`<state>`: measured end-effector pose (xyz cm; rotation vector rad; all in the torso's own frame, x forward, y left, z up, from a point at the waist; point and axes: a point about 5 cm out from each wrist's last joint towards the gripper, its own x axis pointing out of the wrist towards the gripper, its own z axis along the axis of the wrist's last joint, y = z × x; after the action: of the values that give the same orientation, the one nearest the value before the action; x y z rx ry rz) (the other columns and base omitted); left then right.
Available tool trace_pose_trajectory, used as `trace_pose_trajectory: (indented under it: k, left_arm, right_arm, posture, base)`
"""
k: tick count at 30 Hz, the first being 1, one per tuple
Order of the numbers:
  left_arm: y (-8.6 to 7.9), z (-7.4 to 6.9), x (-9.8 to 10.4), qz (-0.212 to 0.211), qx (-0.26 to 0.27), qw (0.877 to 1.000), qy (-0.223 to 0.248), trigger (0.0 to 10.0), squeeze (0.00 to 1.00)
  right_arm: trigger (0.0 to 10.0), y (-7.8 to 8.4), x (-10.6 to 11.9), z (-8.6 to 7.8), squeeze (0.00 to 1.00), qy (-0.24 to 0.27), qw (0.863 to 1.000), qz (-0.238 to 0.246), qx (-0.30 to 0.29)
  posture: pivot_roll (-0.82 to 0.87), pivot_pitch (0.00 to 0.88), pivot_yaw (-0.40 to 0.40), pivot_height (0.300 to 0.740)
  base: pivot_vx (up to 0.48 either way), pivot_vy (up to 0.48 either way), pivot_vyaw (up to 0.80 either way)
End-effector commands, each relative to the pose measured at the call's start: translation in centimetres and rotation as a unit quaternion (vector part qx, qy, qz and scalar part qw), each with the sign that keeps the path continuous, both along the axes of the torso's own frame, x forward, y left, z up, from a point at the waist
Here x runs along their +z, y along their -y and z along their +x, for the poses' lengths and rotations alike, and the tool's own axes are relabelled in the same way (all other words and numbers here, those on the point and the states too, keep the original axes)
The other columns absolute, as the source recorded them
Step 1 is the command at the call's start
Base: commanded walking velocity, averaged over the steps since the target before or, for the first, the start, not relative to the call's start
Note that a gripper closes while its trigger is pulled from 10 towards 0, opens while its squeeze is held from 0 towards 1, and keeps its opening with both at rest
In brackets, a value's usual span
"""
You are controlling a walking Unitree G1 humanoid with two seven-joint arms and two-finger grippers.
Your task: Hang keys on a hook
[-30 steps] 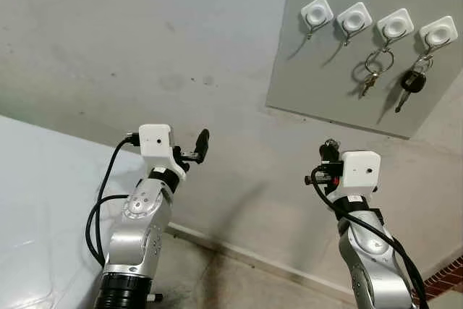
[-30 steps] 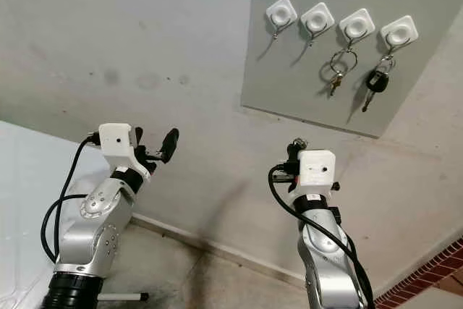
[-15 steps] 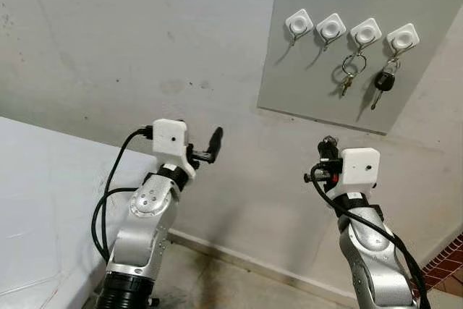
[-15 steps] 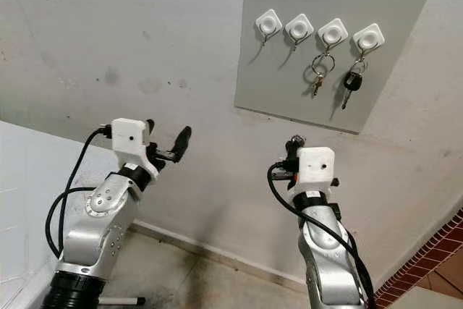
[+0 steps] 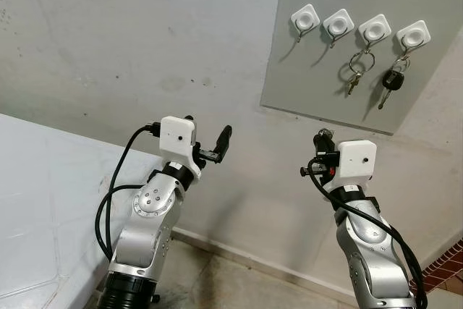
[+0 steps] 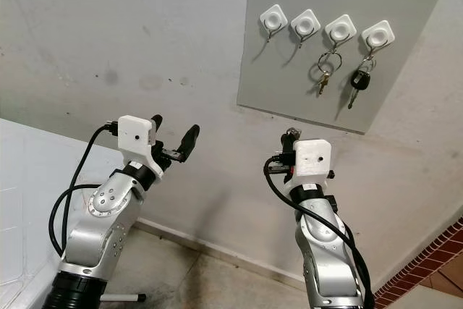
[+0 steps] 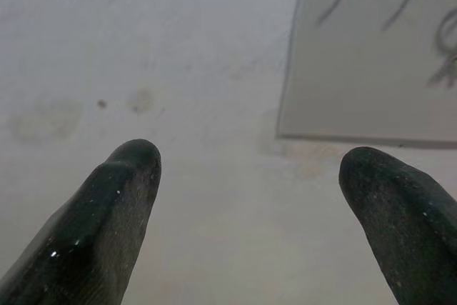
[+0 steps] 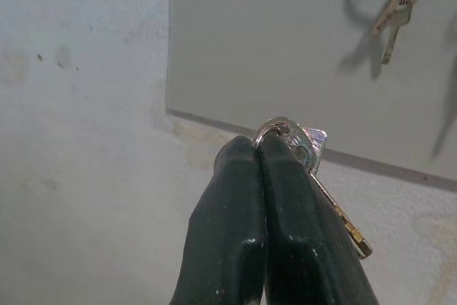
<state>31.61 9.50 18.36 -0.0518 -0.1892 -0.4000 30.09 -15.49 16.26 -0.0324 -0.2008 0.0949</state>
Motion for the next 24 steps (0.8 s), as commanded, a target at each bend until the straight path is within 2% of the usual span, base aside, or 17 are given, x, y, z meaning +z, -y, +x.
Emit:
trace_pose_trajectory:
  k: [1, 4, 10, 18, 24]
  left_arm:
    - [0.5, -0.3, 0.6, 0.003, -0.021, 1.0, 0.013, 10.0, 0.0]
    - [2.1, -0.7, 2.0, 0.02, -0.082, 0.996, 0.039, 10.0, 0.0]
    - [3.5, -1.0, 2.9, 0.035, -0.128, 0.989, 0.058, 10.0, 0.0]
    - [3.8, -1.0, 3.5, 0.013, -0.137, 0.989, 0.051, 10.0, 0.0]
    - [3.8, -1.0, 3.7, 0.011, -0.134, 0.99, 0.052, 10.0, 0.0]
  right_arm:
    - [10.0, -0.3, 1.2, 0.2, 0.0, 0.026, 1.0, 0.007, 0.012]
    - [10.0, -0.5, 3.0, 1.6, 0.0, 0.056, 0.998, 0.002, 0.03]
    - [10.0, 0.0, 4.5, 3.1, 0.0, 0.076, 0.997, -0.001, 0.029]
    - [10.0, 1.1, 5.7, 4.5, 0.0, 0.095, 0.995, -0.007, 0.01]
    - [10.0, 1.6, 5.9, 5.2, 0.0, 0.098, 0.995, -0.006, 0.003]
  posture:
    - [0.0, 0.033, -0.025, 0.74]
    - [0.01, 0.038, -0.026, 0.74]
    - [0.01, 0.042, -0.022, 0.74]
    - [0.0, 0.057, -0.018, 0.74]
    - [0.0, 0.064, -0.021, 0.74]
  base:
    - [0.0, 0.0, 0.0]
    - [0.0, 0.0, 0.0]
    - [0.0, 0.0, 0.0]
    - [0.0, 0.0, 0.0]
    - [0.0, 0.0, 0.0]
